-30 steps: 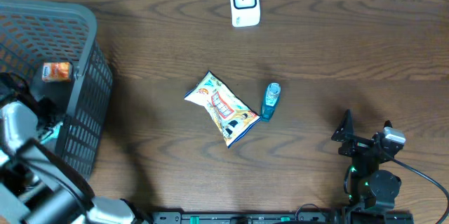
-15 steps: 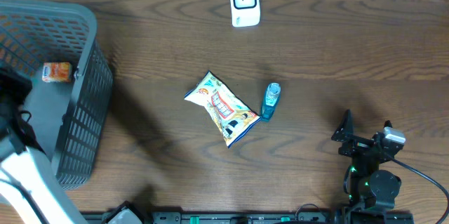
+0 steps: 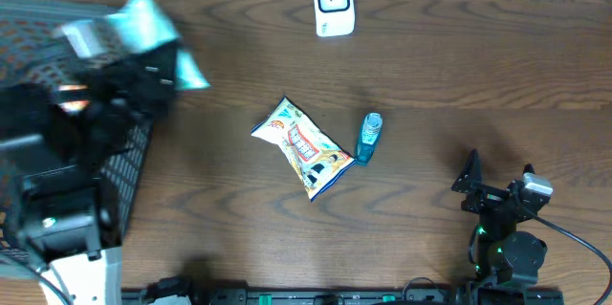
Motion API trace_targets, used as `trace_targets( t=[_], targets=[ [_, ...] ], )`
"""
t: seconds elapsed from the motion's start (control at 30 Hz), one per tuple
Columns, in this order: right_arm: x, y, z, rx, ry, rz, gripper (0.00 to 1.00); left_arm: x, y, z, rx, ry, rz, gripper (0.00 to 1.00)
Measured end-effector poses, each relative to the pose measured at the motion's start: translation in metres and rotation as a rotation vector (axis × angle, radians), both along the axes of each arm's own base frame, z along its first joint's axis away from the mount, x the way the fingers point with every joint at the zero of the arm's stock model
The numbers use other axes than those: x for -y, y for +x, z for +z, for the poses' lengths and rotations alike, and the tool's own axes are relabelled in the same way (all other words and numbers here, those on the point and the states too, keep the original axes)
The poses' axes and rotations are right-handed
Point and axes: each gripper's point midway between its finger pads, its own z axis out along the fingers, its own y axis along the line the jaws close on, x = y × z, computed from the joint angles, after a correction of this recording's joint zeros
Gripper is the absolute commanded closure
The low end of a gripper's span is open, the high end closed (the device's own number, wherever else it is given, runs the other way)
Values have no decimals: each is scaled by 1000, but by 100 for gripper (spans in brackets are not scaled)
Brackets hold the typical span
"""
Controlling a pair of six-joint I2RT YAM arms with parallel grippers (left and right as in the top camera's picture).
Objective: Scan the item barcode
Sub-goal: 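Carry the wipes pack toward the white scanner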
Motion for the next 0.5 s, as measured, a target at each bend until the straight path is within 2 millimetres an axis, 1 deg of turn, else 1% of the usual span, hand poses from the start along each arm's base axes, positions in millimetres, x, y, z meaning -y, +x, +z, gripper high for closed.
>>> trace_targets(
  t=[0.07,0.13,0.23,0.27,0.37,0.5],
  targets=[
    [0,0,0,0,0,0,1,34,-4,-5,-11,6,-108,48],
    [0,0,0,0,0,0,1,63,-6,-11,-19,29,-194,48],
    [0,0,0,0,0,0,0,99,-7,-30,-53,76,-289,48],
    [0,0,0,0,0,0,1,112,-7,-40,-79,92,-319,48],
    [0,0,0,0,0,0,1,139,-3,-73,-158,148,-372,48],
    [0,0,0,0,0,0,1,155,9,-112,-254,207,-380,48]
  ],
)
